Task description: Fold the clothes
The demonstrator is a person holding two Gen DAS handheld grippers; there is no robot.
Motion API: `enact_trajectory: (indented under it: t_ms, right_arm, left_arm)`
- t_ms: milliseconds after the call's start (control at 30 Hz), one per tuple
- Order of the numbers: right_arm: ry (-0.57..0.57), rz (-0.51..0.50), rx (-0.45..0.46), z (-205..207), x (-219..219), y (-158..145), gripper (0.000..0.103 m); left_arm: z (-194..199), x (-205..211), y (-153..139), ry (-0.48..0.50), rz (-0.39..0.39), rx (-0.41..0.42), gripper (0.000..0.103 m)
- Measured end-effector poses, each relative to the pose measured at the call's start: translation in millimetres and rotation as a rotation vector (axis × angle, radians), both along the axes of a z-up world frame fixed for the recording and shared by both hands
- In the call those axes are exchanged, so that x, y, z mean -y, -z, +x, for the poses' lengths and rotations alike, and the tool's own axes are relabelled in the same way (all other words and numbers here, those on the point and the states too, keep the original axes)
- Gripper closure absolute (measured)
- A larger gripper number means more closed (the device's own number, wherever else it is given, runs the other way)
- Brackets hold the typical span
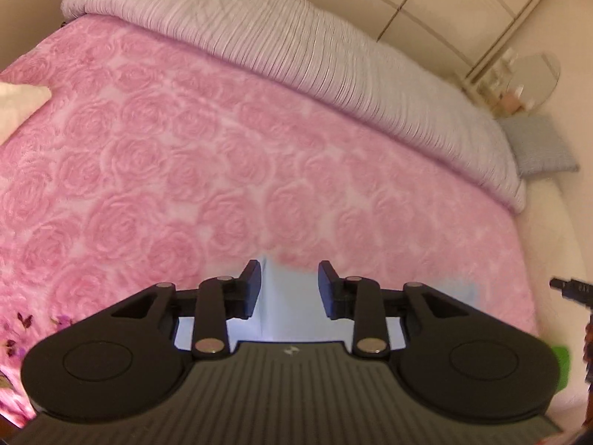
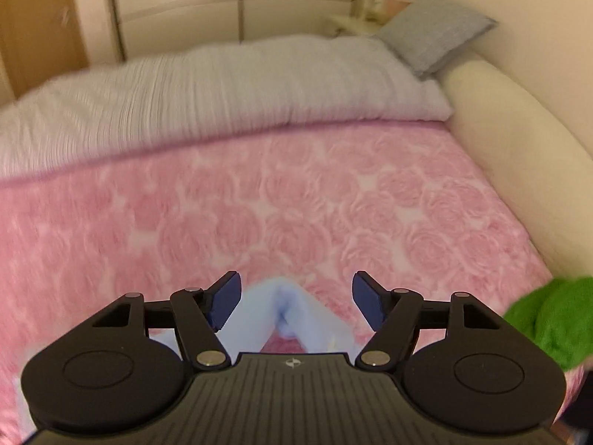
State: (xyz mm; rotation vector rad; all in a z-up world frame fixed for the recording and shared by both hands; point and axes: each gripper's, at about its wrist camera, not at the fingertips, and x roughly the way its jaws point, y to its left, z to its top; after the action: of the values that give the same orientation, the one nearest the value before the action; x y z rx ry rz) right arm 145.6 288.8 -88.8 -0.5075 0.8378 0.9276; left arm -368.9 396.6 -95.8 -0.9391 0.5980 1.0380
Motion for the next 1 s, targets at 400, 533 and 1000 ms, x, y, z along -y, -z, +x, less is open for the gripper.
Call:
enact_trajectory:
  t_ms: [400,533,1000]
  right_arm:
    - [-0.16,-0.299,-0.397,-124.7,11.0,137.4,0.034]
    - [-0.119,-0.324,-0.527,-153.9,29.9,168.9,0.052]
    - [0.04,-0.144,-0.601,-215.1,50.2,228.9,0.074]
  left_arm:
    - [27.0,98.9,93.8,0.292,-0.202,-0.159,0.067]
    - [27.7,114.8,125.5,0.318,-0.237,-0.141,0.066]
    - [29.6,76.2,195.2,0.549,-0.226,0.011,0.063]
